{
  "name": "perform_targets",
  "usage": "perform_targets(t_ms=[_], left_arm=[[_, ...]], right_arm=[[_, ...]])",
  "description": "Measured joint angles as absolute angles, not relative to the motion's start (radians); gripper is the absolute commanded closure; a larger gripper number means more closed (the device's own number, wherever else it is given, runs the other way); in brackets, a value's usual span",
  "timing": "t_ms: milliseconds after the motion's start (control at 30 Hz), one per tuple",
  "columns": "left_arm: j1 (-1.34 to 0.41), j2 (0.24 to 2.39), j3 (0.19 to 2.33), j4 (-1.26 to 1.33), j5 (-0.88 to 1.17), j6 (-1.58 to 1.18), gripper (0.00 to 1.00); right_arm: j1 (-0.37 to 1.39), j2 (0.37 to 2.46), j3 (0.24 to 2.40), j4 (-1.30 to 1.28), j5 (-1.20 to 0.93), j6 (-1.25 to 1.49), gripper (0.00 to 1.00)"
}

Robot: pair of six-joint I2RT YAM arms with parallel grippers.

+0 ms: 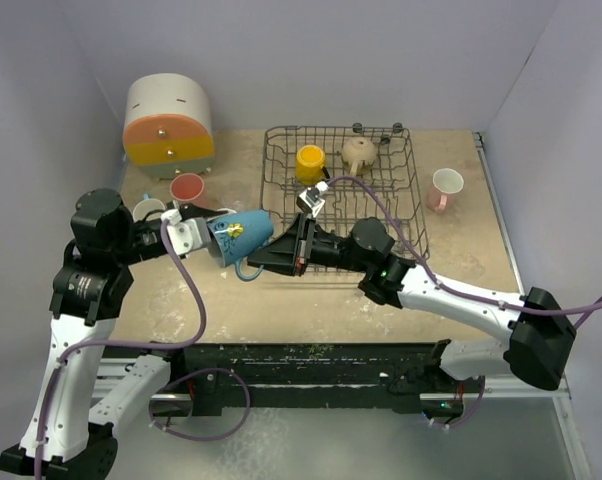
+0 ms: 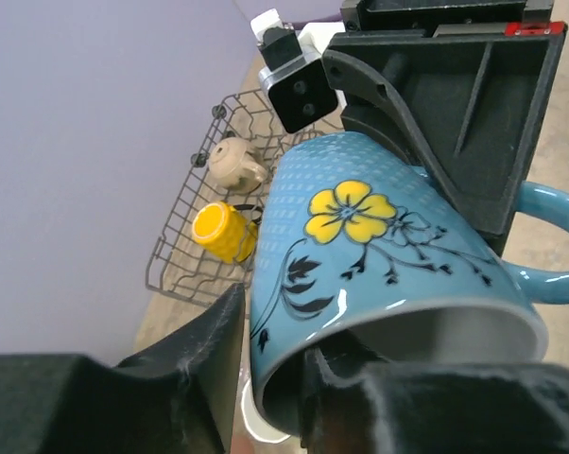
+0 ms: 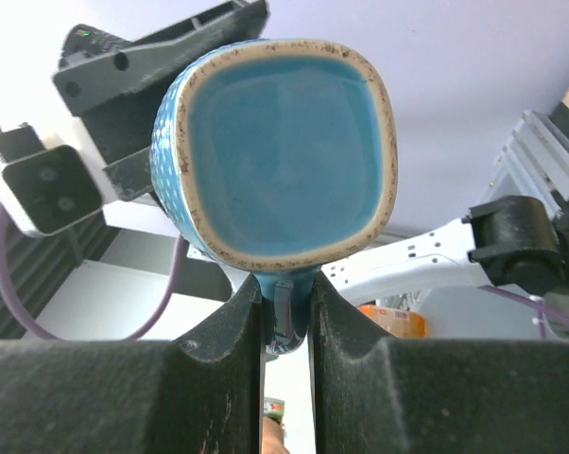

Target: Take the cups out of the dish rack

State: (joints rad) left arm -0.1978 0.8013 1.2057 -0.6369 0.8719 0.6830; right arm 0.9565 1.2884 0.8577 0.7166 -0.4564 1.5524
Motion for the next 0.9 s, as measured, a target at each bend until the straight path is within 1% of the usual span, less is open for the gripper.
perform_targets(t_ms=[33,67,100,133,233,300,433,533,667,733,900], left_arm=[[-0.198,0.802,1.206,-0.635,0.881,0.674,0.93],[-0.198,0.803,1.206,-0.635,0.889,0.661,1.00],[-0.199,0.805,1.207,-0.629,0.891,0.656,1.00],[-0.199,0.811,1.211,-0.622,0.904,0.647,1.00],[-0.199,0.821,1.211,-0.647,0.912,0.639,1.00],[-0.199,0.829,1.211,-0.676,0.918,0.640,1.00],[-0.199,0.867,1.211,-0.731,0.920,0.652,1.00],[-0.203,0.935,1.242,-0.831,0.918,0.705,1.00],[-0.263,1.057,1.299,-0.926,0.871,0.782,1.00],[-0.346,1.108,1.305,-0.947,0.800,0.806,1.00],[-0.619,1.222,1.305,-0.963,0.633,0.815,1.00]], right_arm=[[0.962,1.288,0.858,0.732,-0.451,1.559,0.88],[0.966,1.288,0.858,0.741,-0.442,1.561,0.79],[0.970,1.288,0.858,0.740,-0.438,1.560,0.65],[0.971,1.288,0.857,0.732,-0.435,1.560,0.54],[0.963,1.266,0.857,0.675,-0.437,1.539,0.33],[0.939,1.222,0.859,0.602,-0.436,1.505,0.22],[0.818,1.115,0.911,0.312,-0.431,1.371,0.10],[0.675,1.079,0.987,0.042,-0.397,1.221,0.07],[0.536,1.102,1.111,-0.292,-0.243,1.013,0.06],[0.492,1.121,1.160,-0.413,-0.178,0.929,0.05],[0.419,1.198,1.284,-0.595,-0.079,0.797,0.02]])
